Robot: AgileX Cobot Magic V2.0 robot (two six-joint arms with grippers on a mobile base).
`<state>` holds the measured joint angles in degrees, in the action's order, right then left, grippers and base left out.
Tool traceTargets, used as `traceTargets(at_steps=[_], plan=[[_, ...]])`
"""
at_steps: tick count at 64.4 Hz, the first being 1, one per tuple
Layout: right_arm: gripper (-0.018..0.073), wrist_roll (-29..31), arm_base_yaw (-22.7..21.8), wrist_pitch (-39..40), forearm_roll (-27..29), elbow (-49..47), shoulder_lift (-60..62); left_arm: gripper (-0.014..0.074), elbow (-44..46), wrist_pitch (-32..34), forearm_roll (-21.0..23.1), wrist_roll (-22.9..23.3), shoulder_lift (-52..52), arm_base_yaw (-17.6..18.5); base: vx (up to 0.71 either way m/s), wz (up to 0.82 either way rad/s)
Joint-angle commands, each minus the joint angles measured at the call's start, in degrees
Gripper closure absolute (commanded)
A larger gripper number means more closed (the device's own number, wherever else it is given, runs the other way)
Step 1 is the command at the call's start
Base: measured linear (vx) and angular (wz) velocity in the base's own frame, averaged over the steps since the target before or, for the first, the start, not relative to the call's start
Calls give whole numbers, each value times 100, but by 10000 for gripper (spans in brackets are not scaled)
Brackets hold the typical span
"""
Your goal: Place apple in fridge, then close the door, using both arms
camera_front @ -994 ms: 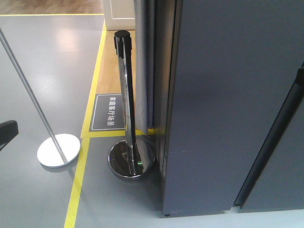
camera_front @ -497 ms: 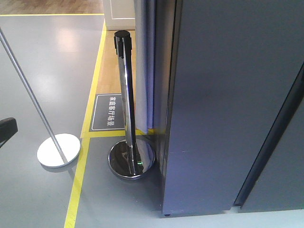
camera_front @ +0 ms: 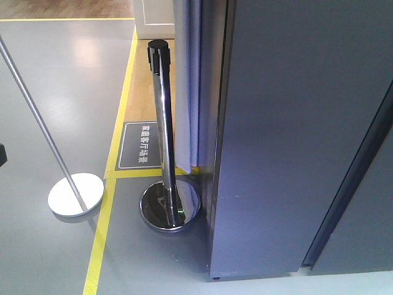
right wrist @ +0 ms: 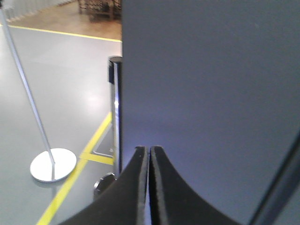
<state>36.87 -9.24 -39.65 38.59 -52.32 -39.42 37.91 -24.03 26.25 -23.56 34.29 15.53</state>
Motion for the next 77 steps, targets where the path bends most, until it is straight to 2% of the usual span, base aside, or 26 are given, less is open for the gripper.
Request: traceTargets(at_steps=[1, 10, 21, 28, 36, 45, 77], plan=[[561, -465, -8, 188, -506, 60, 215, 603, 95, 320, -35, 61, -64, -9, 0, 0], [561, -703, 367, 713, -841, 909, 810, 603, -233, 474, -118, 142, -409, -9, 0, 0], [561, -703, 559, 1080, -837, 2137, 1891, 603, -981, 573, -759, 249, -1063, -9, 0, 0], [561, -740, 559, 1063, -841, 2761, 2321, 603, -1460, 568, -779, 495, -1431, -9, 0, 0], [561, -958, 559, 1192, -836, 3206, 2521, 603, -1876, 583, -779, 482, -1756, -9, 0, 0], [560, -958, 559, 1385, -822, 3274, 2535, 603, -1964, 535, -779, 483, -1799, -9, 0, 0], [560, -958, 559, 1329, -768, 3274, 2535, 602, -1964, 534, -769, 483, -1800, -9, 0, 0]])
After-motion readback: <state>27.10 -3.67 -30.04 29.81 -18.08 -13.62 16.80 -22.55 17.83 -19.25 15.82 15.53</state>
